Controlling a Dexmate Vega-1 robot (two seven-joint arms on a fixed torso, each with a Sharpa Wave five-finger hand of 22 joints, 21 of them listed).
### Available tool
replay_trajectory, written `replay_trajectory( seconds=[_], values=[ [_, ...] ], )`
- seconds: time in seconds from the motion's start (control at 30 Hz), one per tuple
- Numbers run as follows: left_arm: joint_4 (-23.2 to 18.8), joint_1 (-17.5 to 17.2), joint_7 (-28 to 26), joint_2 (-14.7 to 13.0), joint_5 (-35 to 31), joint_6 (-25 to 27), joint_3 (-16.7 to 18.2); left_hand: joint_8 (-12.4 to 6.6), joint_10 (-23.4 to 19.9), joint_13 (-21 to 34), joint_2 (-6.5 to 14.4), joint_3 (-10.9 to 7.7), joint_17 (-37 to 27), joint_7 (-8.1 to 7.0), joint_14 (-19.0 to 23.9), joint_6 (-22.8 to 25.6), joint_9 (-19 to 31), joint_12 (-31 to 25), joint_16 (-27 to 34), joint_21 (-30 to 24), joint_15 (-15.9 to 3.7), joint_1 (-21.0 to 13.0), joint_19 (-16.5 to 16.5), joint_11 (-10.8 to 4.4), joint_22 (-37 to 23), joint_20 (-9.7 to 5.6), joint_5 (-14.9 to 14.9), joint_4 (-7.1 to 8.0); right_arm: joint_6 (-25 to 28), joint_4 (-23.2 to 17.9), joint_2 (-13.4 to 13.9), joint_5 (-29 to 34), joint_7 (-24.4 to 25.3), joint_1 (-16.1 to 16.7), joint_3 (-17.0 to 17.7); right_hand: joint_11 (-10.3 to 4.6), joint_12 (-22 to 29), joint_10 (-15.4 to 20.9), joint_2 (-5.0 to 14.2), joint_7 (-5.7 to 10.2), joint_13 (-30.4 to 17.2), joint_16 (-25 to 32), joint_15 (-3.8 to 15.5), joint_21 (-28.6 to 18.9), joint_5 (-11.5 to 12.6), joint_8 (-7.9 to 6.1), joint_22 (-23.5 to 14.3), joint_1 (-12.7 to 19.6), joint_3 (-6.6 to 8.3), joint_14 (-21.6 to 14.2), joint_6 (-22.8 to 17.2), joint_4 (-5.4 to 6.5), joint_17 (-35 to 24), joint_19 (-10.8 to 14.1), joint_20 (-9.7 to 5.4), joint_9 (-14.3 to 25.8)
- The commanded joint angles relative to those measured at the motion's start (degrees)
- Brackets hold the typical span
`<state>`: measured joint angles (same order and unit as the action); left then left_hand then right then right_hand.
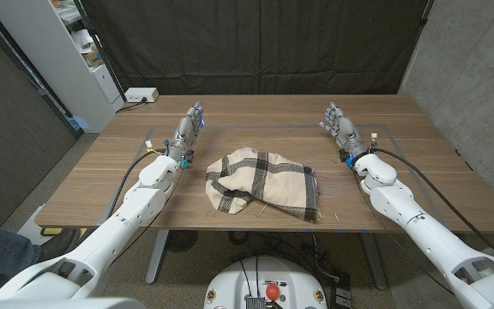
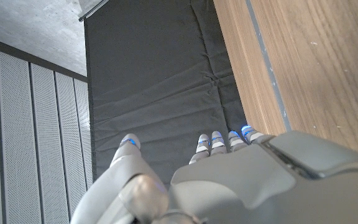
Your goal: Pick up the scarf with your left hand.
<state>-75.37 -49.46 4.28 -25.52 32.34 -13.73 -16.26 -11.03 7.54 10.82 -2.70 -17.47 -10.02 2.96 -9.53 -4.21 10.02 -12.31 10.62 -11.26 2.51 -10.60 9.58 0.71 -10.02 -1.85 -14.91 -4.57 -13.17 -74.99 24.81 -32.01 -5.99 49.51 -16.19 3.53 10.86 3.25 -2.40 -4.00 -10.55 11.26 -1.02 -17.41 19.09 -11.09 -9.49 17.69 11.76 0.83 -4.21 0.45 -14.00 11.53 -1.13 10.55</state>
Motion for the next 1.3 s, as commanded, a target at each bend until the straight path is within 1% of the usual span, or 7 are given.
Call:
replay_trajectory(
  seconds=[0.03, 0.13, 0.27, 0.53, 0.73, 0.9, 1.3],
  values=[
    [-1.27, -2.02, 8.56, 11.84, -14.5, 5.68, 14.5, -0.34, 0.8, 0.12, 0.21, -0.41, -0.3, 0.17, -1.52, -0.39, 0.16, -0.12, 0.24, -0.3, 0.12, -0.59, 1.71, 0.22, -0.16, -0.21, -0.39, -0.05, 6.47, -2.26, -18.51, 21.02, -11.5, 1.94, 21.26, 0.49, 0.33, 0.04, -0.09, -0.22, -0.15, 0.38, -0.26, -0.07, 0.26, -0.31, -0.08, 0.45, 0.43, 0.13, -0.24, -0.04, -0.03, 0.25, 0.05, 0.3],
    [-1.75, -2.19, 10.61, 14.63, -17.64, 6.58, 17.44, -0.35, 0.54, 0.12, 0.32, -0.43, -0.3, 0.94, -1.46, -0.19, 0.17, -0.18, 0.24, -0.27, 0.43, -0.69, 1.72, 0.67, -0.16, -0.04, -0.37, -0.12, 7.12, -2.77, -21.9, 25.28, -14.19, 1.7, 24.8, 0.5, 0.33, 0.06, -0.03, -0.2, -0.15, 0.39, -0.26, 0.01, 0.26, -0.29, -0.09, 0.47, 0.44, 0.12, -0.21, -0.06, 0.01, 0.29, 0.03, 0.3],
    [-2.32, -2.36, 13.14, 17.61, -21.12, 7.01, 20.6, -0.34, 0.46, 0.12, 0.37, -0.43, -0.3, 0.95, -1.42, -0.14, 0.17, -0.2, 0.24, -0.28, 0.52, -0.73, 1.66, 0.8, -0.17, -0.06, -0.36, -0.15, 7.47, -3.02, -25.49, 29.58, -16.99, 1.28, 28.58, 0.37, 0.3, -0.02, 0.03, -0.22, -0.16, 0.39, -0.3, 0.14, 0.25, -0.3, -0.09, 0.48, 0.44, 0.13, -0.24, -0.08, 0.07, 0.33, 0.06, 0.3],
    [-3.46, -2.47, 17.43, 21.97, -25.4, 7.94, 25.07, -0.28, 0.28, 0.11, 0.51, -0.46, -0.3, 1.0, -1.26, -0.09, 0.17, -0.22, 0.27, -0.26, 0.7, -0.87, 1.62, 0.94, -0.17, 0.0, -0.34, -0.23, 7.31, -2.94, -30.13, 34.72, -21.02, 0.35, 33.81, 0.55, 0.3, 0.02, 0.06, -0.24, -0.16, 0.4, -0.31, 0.38, 0.25, -0.27, -0.09, 0.49, 0.41, 0.09, -0.21, -0.13, 0.17, 0.34, 0.04, 0.3],
    [-5.77, -3.27, 19.44, 23.79, -28.29, 8.02, 26.99, -0.26, 0.29, 0.11, 0.61, -0.47, -0.3, 1.17, -1.2, 0.02, 0.18, -0.16, 0.27, -0.24, 0.98, -0.98, 1.6, 1.2, -0.17, 0.11, -0.31, -0.31, 7.23, -3.37, -32.26, 37.03, -22.73, 0.07, 36.09, 0.65, 0.29, 0.01, 0.09, -0.23, -0.17, 0.39, -0.33, 0.58, 0.24, -0.28, -0.1, 0.48, 0.38, 0.12, -0.29, -0.15, 0.26, 0.35, 0.09, 0.3],
    [-6.85, -3.66, 20.84, 24.93, -29.74, 8.05, 28.3, -0.22, 0.2, 0.11, 0.68, -0.48, -0.3, 1.14, -1.14, 0.02, 0.18, -0.17, 0.28, -0.21, 1.05, -1.05, 1.63, 1.32, -0.18, 0.26, -0.29, -0.36, 7.35, -3.83, -33.43, 38.34, -23.69, -0.03, 37.27, 0.64, 0.28, -0.03, 0.11, -0.19, -0.17, 0.39, -0.35, 0.7, 0.23, -0.28, -0.1, 0.46, 0.36, 0.12, -0.31, -0.16, 0.3, 0.35, 0.12, 0.3],
    [-8.85, -4.44, 23.2, 26.75, -31.74, 7.47, 30.13, -0.22, 0.02, 0.11, 0.84, -0.51, -0.31, 1.34, -0.98, 0.22, 0.19, -0.18, 0.3, -0.2, 1.13, -1.22, 1.59, 1.22, -0.18, 0.59, -0.23, -0.46, 6.94, -4.04, -34.99, 39.77, -25.03, -0.16, 38.88, 0.61, 0.28, -0.02, 0.18, -0.11, -0.17, 0.39, -0.43, 1.05, 0.21, -0.27, -0.11, 0.42, 0.31, 0.13, -0.35, -0.19, 0.43, 0.38, 0.17, 0.3]
  ],
)
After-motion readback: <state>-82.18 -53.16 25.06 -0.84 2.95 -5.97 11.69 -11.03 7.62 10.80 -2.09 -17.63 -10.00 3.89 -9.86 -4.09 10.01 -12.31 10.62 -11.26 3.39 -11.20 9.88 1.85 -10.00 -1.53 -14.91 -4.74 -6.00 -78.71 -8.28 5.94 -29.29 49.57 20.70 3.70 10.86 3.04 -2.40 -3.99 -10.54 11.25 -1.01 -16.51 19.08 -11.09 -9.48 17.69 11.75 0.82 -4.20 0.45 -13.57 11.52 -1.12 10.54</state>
